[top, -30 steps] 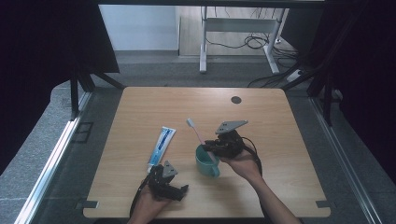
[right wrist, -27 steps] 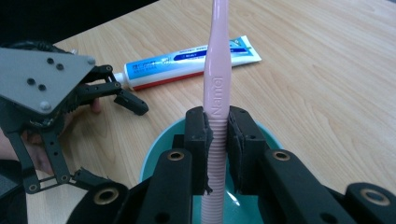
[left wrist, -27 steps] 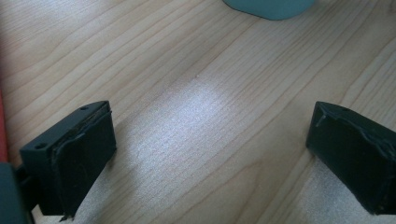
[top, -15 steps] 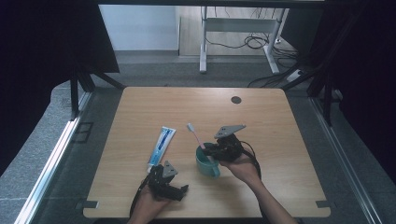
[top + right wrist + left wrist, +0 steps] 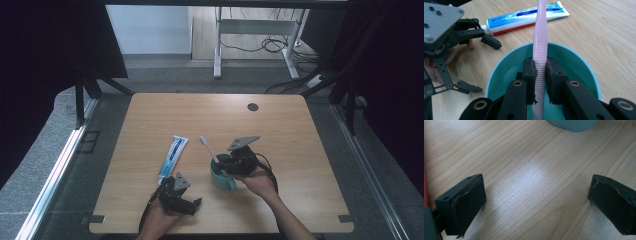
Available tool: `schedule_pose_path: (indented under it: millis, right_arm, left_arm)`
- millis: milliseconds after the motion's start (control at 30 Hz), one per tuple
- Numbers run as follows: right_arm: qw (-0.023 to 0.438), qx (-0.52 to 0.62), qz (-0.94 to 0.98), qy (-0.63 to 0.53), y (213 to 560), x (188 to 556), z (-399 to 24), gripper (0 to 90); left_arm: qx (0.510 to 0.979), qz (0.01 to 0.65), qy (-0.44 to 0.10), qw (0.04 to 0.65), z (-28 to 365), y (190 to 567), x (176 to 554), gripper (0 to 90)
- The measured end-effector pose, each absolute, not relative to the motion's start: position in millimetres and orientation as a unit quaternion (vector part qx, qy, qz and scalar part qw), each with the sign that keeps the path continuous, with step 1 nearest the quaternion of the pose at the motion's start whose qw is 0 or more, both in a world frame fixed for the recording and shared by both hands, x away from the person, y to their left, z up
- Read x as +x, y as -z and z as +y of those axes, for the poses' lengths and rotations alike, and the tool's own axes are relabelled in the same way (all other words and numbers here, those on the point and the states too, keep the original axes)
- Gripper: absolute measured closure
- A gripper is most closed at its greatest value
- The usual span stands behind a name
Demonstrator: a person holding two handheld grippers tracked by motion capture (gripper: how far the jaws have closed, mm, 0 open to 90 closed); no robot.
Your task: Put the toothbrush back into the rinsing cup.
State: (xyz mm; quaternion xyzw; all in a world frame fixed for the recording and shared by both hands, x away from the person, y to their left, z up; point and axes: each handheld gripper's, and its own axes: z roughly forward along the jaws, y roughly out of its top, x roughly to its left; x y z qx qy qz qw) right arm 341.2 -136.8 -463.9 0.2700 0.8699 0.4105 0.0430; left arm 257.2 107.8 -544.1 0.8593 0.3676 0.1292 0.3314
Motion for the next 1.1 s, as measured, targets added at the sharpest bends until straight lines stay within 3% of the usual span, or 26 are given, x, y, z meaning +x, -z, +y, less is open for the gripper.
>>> schedule_pose_path:
  millis: [433, 1100]
  right_arm:
    - [0.027, 0.274, 0.879, -0.388, 470.1, 343.6, -134.4, 77.3]
    - [0.032, 0.275, 0.882, -0.381, 466.2, 341.9, -133.3, 67.0]
  left_arm:
    - [0.859, 0.368, -0.129, 0.331, 107.8, 544.0, 257.1, 1.5]
    - [0.859, 0.368, -0.129, 0.332, 107.8, 544.1, 257.1, 1.5]
